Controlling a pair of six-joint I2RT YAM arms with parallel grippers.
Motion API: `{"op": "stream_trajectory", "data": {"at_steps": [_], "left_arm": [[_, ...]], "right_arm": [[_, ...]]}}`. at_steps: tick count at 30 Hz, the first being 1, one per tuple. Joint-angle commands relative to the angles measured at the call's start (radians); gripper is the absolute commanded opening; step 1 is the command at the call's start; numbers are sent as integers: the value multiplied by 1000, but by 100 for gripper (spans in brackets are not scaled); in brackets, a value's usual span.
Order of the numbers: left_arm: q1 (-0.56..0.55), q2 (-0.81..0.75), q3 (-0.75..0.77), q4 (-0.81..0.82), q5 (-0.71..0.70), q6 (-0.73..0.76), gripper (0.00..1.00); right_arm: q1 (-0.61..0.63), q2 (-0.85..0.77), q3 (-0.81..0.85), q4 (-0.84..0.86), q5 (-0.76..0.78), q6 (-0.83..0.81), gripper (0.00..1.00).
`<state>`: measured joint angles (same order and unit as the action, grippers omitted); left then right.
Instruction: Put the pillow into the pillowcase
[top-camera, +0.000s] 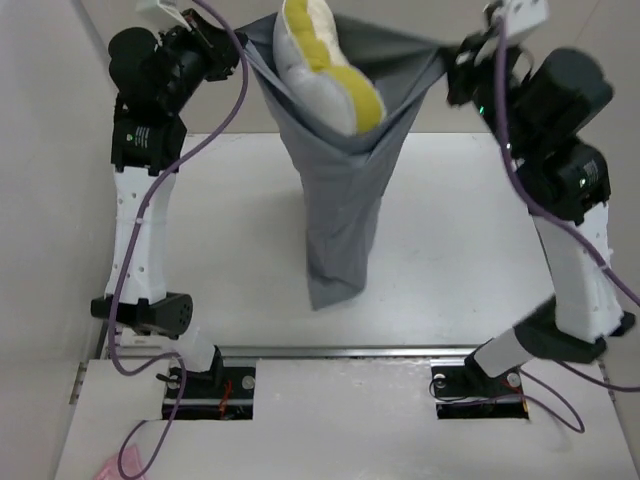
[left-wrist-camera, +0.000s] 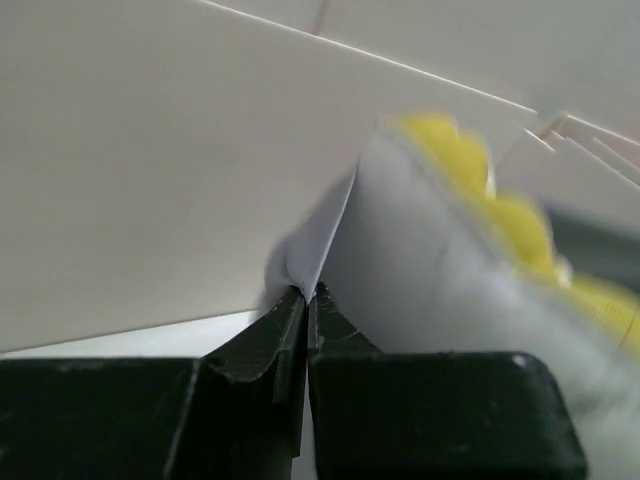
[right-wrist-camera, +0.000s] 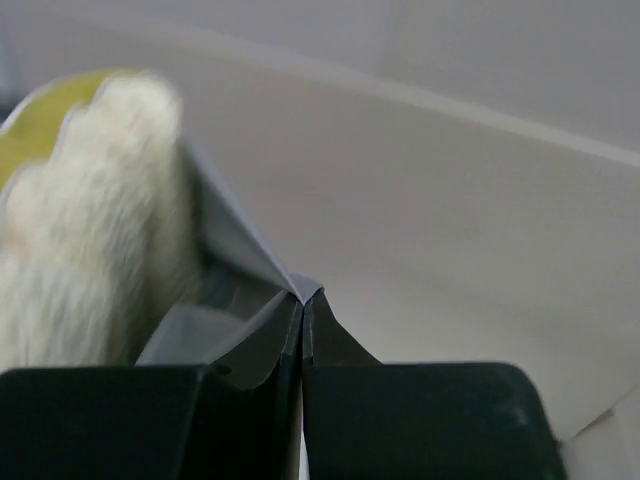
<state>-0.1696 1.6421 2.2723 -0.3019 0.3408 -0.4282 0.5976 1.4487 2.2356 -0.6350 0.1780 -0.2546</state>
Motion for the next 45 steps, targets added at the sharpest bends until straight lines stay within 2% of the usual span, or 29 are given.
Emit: {"op": "stream_trajectory", "data": {"at_steps": [1, 2, 3, 4, 5, 6, 7, 8, 9, 10, 12, 13, 15, 16, 17, 20, 23, 26, 27, 29, 32, 33, 34, 37, 39, 40, 41, 42, 45], "left_arm": [[-86, -204, -130, 287, 83, 9, 0], [-97, -220, -184, 302, 42, 9, 0], [-97, -220, -175, 302, -12, 20, 0], [-97, -158, -139, 282, -13, 20, 0], [-97, -109, -76, 202, -13, 20, 0], [-97, -58, 57, 166, 1, 20, 0], [-108, -10, 116, 135, 57, 20, 0], [-108, 58, 156, 115, 84, 8, 0], [-108, 76, 171, 124, 101, 8, 0], [-120, 76, 153, 138, 110, -1, 0], [-120, 107, 127, 161, 95, -12, 0], [-120, 117, 127, 173, 95, -23, 0], [-129, 159, 127, 202, 115, -35, 0], [-130, 177, 141, 242, 115, -68, 0], [-130, 200, 163, 254, 128, -84, 0], [-152, 318, 310, 334, 214, -150, 0], [-182, 337, 332, 420, 214, -159, 0], [-153, 251, 238, 431, 198, -146, 0], [-137, 222, 120, 452, 198, -146, 0], [-93, 152, 14, 431, 179, -110, 0], [-29, 73, -257, 359, 170, -84, 0], [-12, 52, -355, 412, 170, -102, 0], [2, 35, -534, 434, 170, -113, 0], [38, 24, -751, 426, 159, -122, 0], [50, 24, -839, 408, 133, -113, 0], [70, 24, -874, 374, 124, -113, 24], [80, 24, -954, 357, 106, -125, 61], [96, 24, -997, 340, 84, -135, 100], [192, -98, -1146, 275, -75, -175, 100]], "right_arm": [[-82, 221, 478, 98, 364, -6, 0], [-82, 275, 733, -22, 241, -6, 0], [-82, 272, 736, -192, 90, 8, 0], [-68, 218, 666, -209, -57, 8, 0], [-46, 134, 266, -142, -307, -3, 0], [-33, -45, 66, 170, -322, -3, 0], [-21, -85, -50, 267, -243, -3, 0], [-21, -85, -74, 293, -138, -3, 0], [-53, -67, -24, 293, 84, 6, 0], [-73, -3, 14, 320, 200, 6, 0], [-157, 99, 149, 296, 416, -41, 0], [-182, 155, 314, 287, 490, -58, 0], [-228, 309, 459, 331, 630, -161, 0], [-243, 338, 496, 392, 678, -214, 0], [-243, 366, 487, 569, 704, -368, 0], [-243, 377, 504, 766, 678, -481, 0], [-243, 328, 510, 787, 603, -482, 0], [-182, 228, 379, 753, 497, -442, 0], [-148, 187, 337, 697, 479, -442, 0], [-81, 158, 251, 632, 436, -393, 0], [-7, 148, 150, 355, 200, -131, 0], [14, 139, 42, 306, 29, -77, 0], [28, 121, -38, 285, -44, -30, 0], [77, 110, -326, 362, -270, 104, 0], [87, 165, -401, 376, -377, 171, 2], [99, 192, -445, 376, -464, 184, 6], [116, 258, -464, 364, -498, 193, 28], [126, 298, -464, 344, -526, 204, 44], [177, 453, -398, 212, -607, 204, 89]]}}
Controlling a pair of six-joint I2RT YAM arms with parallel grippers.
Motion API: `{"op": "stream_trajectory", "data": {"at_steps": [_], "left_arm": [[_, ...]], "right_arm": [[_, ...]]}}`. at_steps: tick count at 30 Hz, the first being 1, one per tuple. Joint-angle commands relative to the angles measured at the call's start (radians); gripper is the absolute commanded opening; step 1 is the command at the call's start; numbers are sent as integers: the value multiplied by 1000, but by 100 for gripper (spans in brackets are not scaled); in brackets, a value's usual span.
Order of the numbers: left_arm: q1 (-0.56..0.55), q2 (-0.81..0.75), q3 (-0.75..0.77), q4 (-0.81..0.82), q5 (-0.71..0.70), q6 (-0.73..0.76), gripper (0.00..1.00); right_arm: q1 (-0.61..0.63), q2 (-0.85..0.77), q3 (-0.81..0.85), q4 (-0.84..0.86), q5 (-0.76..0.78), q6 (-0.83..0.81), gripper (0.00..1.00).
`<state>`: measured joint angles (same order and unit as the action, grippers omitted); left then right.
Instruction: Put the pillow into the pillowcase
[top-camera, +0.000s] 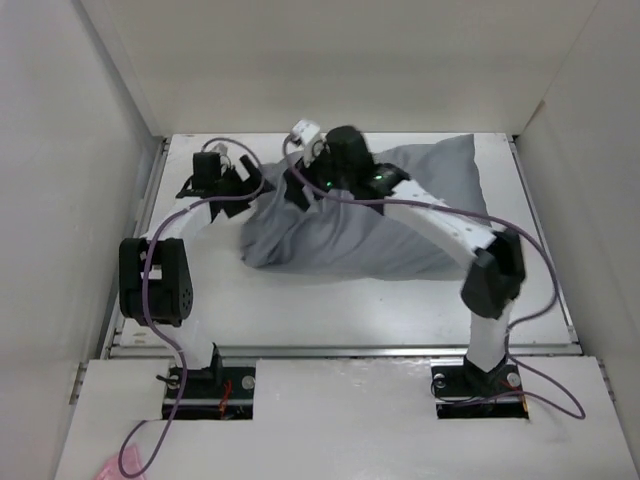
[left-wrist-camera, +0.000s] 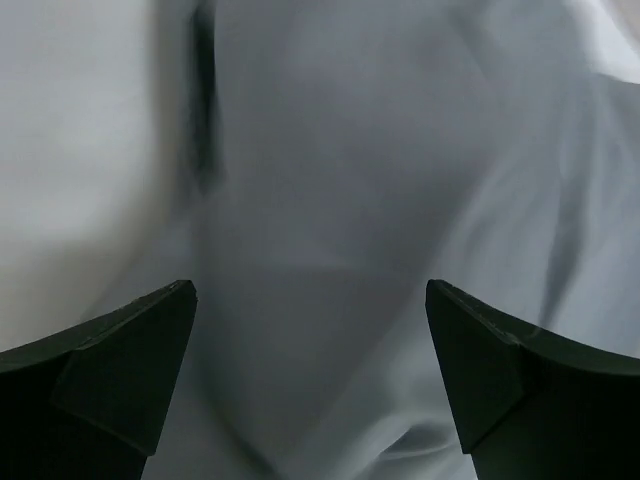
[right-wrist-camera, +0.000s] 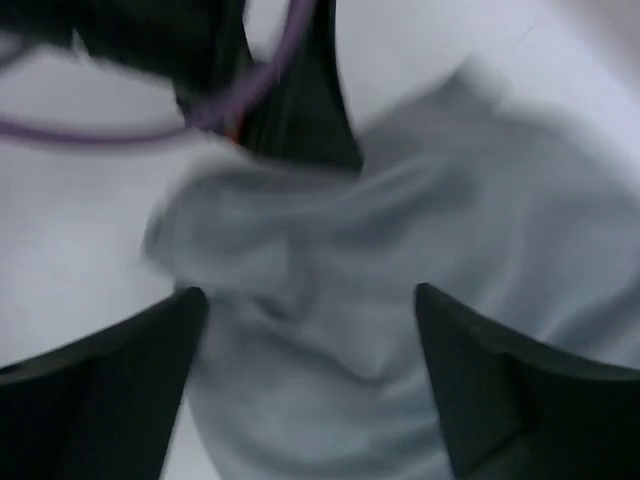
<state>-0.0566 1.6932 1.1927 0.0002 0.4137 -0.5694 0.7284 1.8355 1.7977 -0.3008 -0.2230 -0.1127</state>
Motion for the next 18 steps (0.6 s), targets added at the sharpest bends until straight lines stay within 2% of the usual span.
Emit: {"op": "stream_trajectory", "data": {"at_steps": [1, 2, 4, 6, 10, 14, 16, 18], "left_arm": [[110, -182, -83, -51, -195, -47, 100], [160, -214, -84, -104, -248, -47, 100], [187, -274, -94, -150, -399, -61, 100], [198, -343, -94, -164, -444, -61, 100], [173, -385, -122, -62, -354, -10, 100], [95, -342, -94, -22, -265, 63, 100], [38, -317, -84, 22, -248, 89, 100], [6, -307, -103, 67, -222, 108, 100]], "right_arm": [[46, 89, 66, -156, -219, 62, 99], [58, 90, 81, -170, -228, 62, 99], [59, 47, 45, -132, -228, 62, 99], [59, -17, -32, -68, -100, 71, 99], [29, -177, -119, -41, 137, 120, 99], [-118, -255, -187, -41, 151, 267, 99], [-222, -291, -259, -23, 145, 307, 99], [-276, -361, -317, 11, 178, 346, 99]]}}
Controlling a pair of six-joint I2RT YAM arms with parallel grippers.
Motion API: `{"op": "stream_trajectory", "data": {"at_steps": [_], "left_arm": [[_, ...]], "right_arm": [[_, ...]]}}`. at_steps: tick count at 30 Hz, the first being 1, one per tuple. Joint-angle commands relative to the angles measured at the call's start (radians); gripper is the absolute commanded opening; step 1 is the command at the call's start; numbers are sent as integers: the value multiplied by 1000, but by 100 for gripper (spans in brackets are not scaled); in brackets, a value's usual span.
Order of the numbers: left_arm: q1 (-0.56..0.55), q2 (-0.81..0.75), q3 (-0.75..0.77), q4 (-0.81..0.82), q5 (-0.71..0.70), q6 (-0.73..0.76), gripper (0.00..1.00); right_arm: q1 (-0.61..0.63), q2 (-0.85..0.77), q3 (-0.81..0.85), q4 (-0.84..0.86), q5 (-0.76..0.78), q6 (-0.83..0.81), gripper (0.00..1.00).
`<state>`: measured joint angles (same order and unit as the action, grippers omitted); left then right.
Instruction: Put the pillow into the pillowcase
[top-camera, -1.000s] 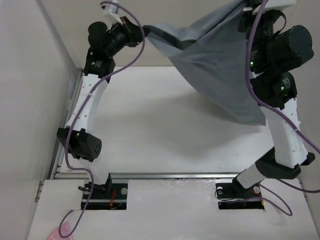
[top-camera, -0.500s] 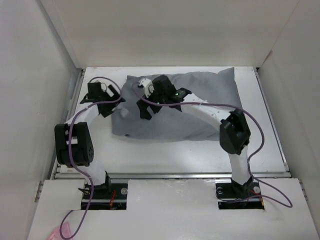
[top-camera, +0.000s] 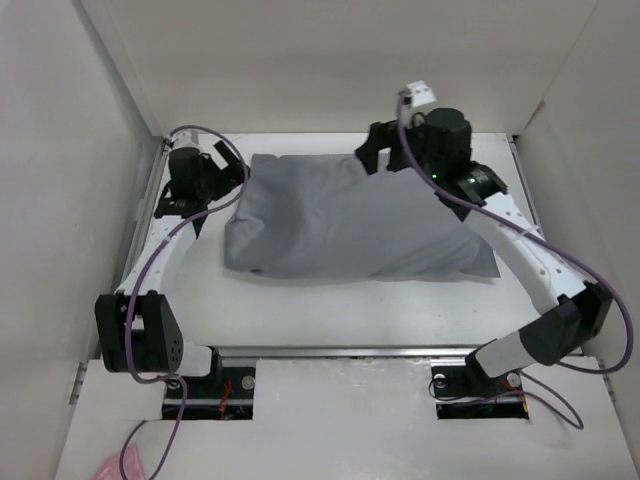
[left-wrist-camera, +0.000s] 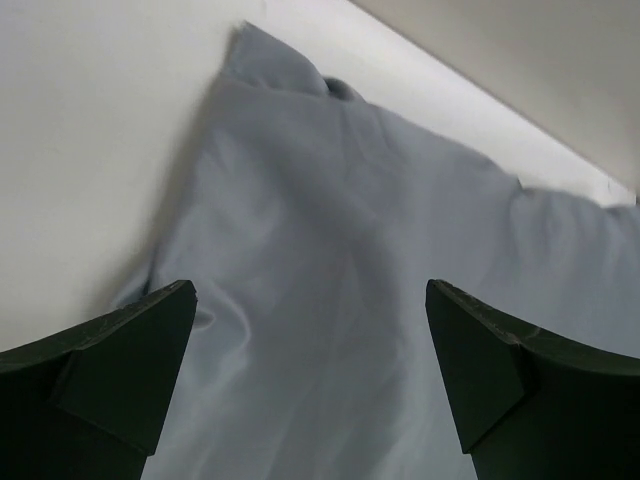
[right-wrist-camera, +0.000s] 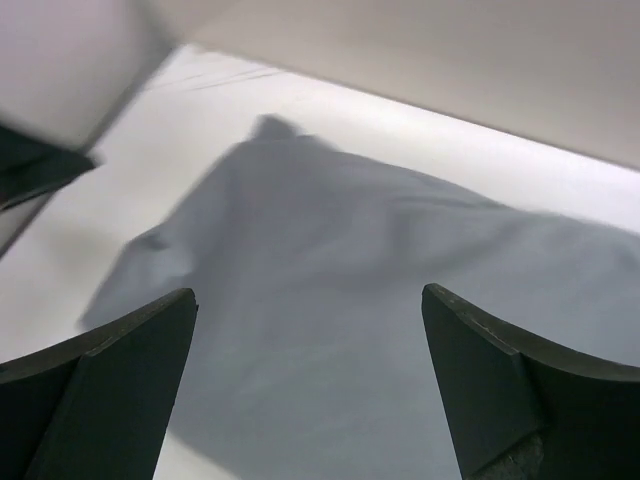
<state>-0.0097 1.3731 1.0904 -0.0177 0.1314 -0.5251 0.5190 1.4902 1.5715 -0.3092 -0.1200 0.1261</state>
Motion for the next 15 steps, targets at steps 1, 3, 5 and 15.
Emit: {"op": "stream_trajectory", "data": {"at_steps": [1, 3, 5, 15], "left_arm": [[-65, 27, -10, 119, 60, 63, 100], [-65, 53, -30, 130, 74, 48, 100], [-65, 109, -30, 124, 74, 39, 100], [-75, 344, -47, 48, 48, -4, 85]], "right_arm": [[-101, -42, -119, 19, 133, 116, 99], [-125, -134, -215, 73, 199, 130, 99], [-140, -195, -304, 120, 288, 153, 99], [-215, -341, -442, 117, 359, 222, 99]]}}
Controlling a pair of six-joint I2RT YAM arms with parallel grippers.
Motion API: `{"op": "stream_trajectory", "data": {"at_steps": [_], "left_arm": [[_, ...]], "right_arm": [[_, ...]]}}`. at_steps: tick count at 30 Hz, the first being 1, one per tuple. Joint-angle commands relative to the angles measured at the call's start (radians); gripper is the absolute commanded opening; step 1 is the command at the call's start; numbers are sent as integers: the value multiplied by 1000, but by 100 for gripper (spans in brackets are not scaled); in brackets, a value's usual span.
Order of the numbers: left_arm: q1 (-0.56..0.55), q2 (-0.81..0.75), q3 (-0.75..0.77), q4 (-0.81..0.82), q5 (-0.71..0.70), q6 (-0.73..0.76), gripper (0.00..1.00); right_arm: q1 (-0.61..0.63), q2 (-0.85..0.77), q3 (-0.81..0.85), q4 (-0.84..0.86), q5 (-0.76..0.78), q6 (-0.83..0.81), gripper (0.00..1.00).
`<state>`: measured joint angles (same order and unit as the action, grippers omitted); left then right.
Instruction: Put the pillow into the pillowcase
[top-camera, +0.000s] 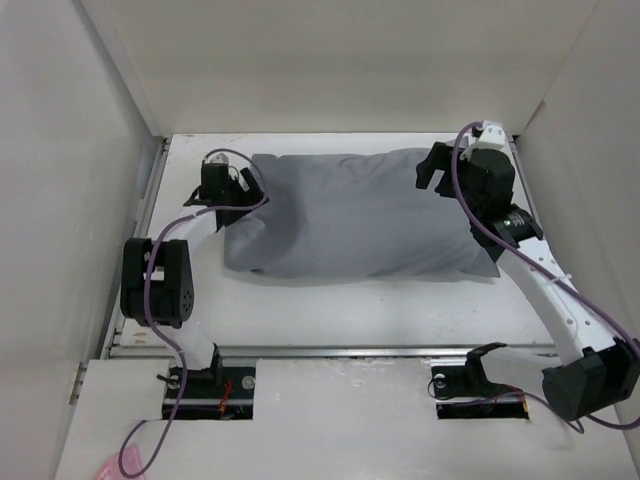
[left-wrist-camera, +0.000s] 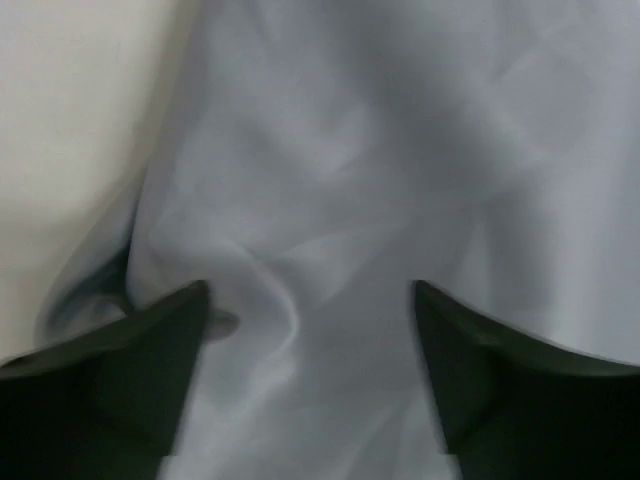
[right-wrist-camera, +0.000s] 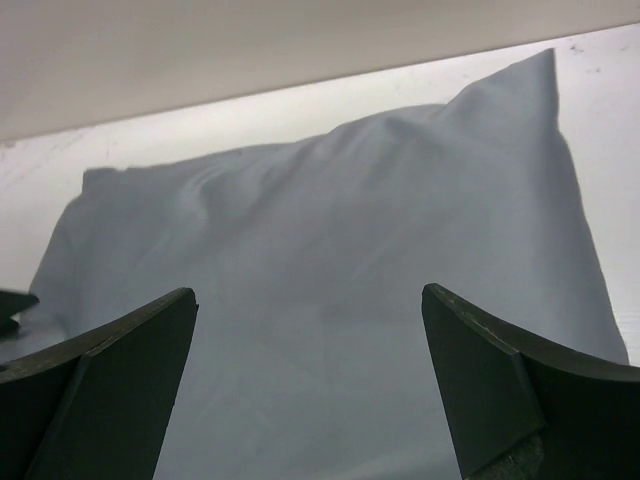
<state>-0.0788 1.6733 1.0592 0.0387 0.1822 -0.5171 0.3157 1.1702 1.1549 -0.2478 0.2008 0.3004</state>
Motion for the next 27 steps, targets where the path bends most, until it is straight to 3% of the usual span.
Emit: {"op": "stream_trajectory", "data": {"at_steps": [1, 2, 3, 7, 11, 16, 20, 24, 25, 27], "left_arm": [[-6, 66, -16, -8, -3, -12, 68], [-6, 87, -16, -8, -3, -12, 50], [-18, 124, -16, -8, -3, -23, 23], [-47, 183, 39, -46, -20, -32, 0], [-117, 233, 105, -58, -44, -9, 0], [-197, 319, 232, 13, 195, -9, 0], [-242, 332, 338, -48, 159, 11, 0], [-242, 192, 328, -57, 73, 11, 0], [-242, 171, 328, -80, 50, 11, 15], [-242, 132, 328, -89, -1, 11, 23]], "right_arm": [[-12, -21, -37, 56, 26, 48, 99], [-12, -30, -37, 56, 26, 48, 99], [-12, -30, -37, 56, 17, 48, 99], [-21, -30, -37, 56, -4, 48, 99], [-21, -30, -37, 56, -14, 48, 99], [-21, -50, -37, 38, -5, 48, 99], [-21, -70, -56, 38, -17, 48, 99], [-21, -70, -57, 38, -46, 57, 99], [-21, -70, -57, 38, -61, 68, 99], [-21, -61, -47, 56, -92, 68, 99]]}}
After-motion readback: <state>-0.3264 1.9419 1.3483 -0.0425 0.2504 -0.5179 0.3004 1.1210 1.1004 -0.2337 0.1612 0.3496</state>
